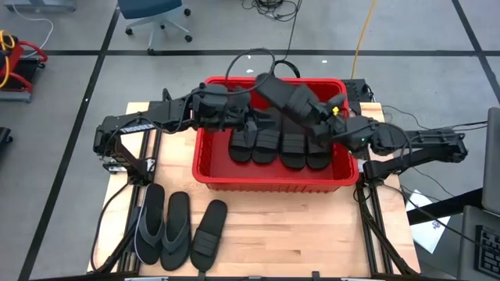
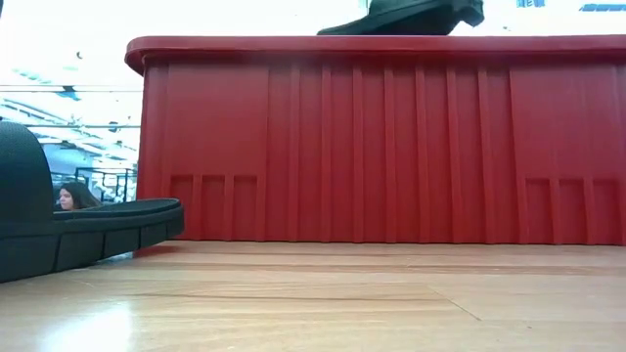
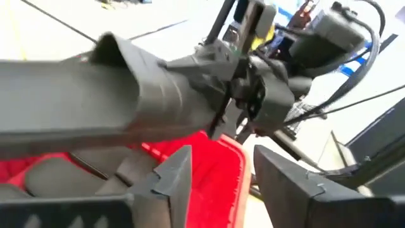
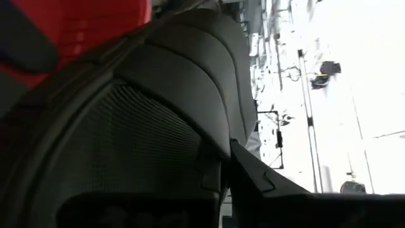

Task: Pick and place slides into bin
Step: Put the right black slide on top of the other black slide into the red bin

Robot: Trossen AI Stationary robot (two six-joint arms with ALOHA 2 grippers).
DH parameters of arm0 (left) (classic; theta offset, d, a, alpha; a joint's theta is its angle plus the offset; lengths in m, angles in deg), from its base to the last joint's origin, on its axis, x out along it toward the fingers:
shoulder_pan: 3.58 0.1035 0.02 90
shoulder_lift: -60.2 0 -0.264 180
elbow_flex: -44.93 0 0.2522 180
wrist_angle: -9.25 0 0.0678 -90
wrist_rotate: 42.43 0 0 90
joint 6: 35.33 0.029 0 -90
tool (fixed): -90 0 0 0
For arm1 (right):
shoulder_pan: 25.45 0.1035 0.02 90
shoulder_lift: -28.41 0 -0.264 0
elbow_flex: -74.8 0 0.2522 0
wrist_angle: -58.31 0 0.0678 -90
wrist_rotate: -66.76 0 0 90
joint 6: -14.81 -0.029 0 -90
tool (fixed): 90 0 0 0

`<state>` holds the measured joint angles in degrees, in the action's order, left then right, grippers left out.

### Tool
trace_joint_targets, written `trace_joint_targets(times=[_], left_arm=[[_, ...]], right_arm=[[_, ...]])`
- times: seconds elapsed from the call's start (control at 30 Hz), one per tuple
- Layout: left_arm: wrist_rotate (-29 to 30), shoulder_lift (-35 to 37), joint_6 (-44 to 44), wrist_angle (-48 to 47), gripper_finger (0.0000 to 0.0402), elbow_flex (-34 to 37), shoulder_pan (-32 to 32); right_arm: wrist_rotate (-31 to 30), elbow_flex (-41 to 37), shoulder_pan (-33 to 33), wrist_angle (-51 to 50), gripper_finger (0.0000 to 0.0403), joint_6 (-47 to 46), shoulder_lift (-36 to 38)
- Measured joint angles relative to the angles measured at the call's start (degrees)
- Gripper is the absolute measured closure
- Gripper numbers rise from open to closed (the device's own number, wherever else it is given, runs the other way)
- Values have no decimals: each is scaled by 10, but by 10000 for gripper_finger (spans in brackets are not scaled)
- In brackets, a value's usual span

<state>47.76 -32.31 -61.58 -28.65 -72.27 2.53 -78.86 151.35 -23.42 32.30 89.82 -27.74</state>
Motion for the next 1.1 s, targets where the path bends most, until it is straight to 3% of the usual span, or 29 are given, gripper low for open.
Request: trace_joint_targets(times=[0.13, 0.3, 0.5, 0.6, 0.73, 0.9, 1.1], left_arm=[[3, 12, 18, 0, 223, 0, 0], [-3, 55, 101, -19, 228, 0, 5], [2, 135, 216, -43, 236, 1, 42], [3, 179, 245, -48, 236, 1, 63], [3, 233, 292, -57, 236, 0, 89], [3, 271, 333, -61, 236, 0, 122], [3, 278, 270, -79, 236, 0, 152]], right_arm=[[-44, 0, 21, -57, 401, -69, 20], [-185, 0, 61, -111, 402, -127, 13], [-225, 1, 85, -44, 402, -244, -45], [-241, 0, 82, -29, 402, -347, -79], [-327, 0, 83, -22, 402, -403, -119], [-339, -1, 85, -15, 402, -430, -132], [-344, -35, 88, -17, 402, -448, -97]])
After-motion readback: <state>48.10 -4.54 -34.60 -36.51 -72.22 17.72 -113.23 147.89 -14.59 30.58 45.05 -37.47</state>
